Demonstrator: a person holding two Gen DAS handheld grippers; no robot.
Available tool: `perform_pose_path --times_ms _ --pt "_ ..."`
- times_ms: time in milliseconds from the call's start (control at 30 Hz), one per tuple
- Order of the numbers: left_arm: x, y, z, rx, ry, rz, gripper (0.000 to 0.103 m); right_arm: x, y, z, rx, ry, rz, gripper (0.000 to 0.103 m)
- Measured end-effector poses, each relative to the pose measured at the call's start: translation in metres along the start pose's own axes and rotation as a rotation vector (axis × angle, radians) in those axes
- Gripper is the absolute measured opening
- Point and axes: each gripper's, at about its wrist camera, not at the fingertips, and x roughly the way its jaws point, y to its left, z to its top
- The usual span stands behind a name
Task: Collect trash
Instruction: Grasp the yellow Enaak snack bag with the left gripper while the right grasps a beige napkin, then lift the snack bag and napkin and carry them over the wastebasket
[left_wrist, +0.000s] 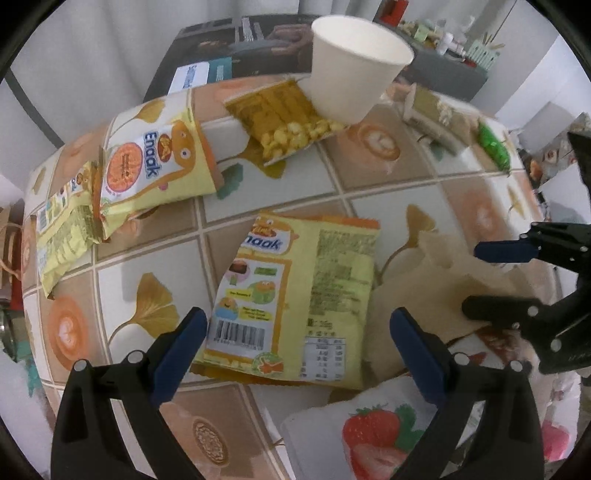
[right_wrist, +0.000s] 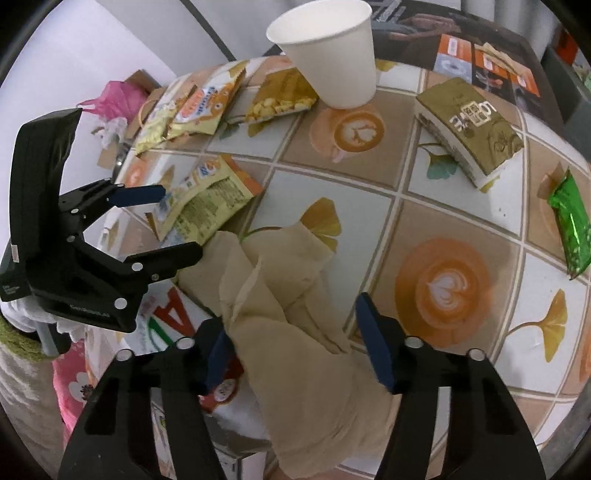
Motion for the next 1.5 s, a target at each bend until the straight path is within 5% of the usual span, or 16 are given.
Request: perform_pose_path --times_ms 367,600,1000,1500 --pt "0.004 0.011 -0.003 -0.050 -0.022 -0.011 0.073 0.008 -0.004 0.000 0.020 0.000 -0.036 0.008" --pt "-0.008 0.005 -0.004 -0.047 -0.061 0.011 0.063 -0.008 -0.009 -0.005 0.038 -0.057 -0.039 0.004" --pt "-0.077 -0.009 -0.017 -0.031 -0.192 0.048 0.062 -0.086 -0.011 -0.021 0.059 -0.254 -0.056 0.003" --pt "-0.171 -0.096 -0.064 0.081 -0.351 -0.017 0.062 -0.188 -0.037 -0.114 0.140 -0.452 -0.014 0.003"
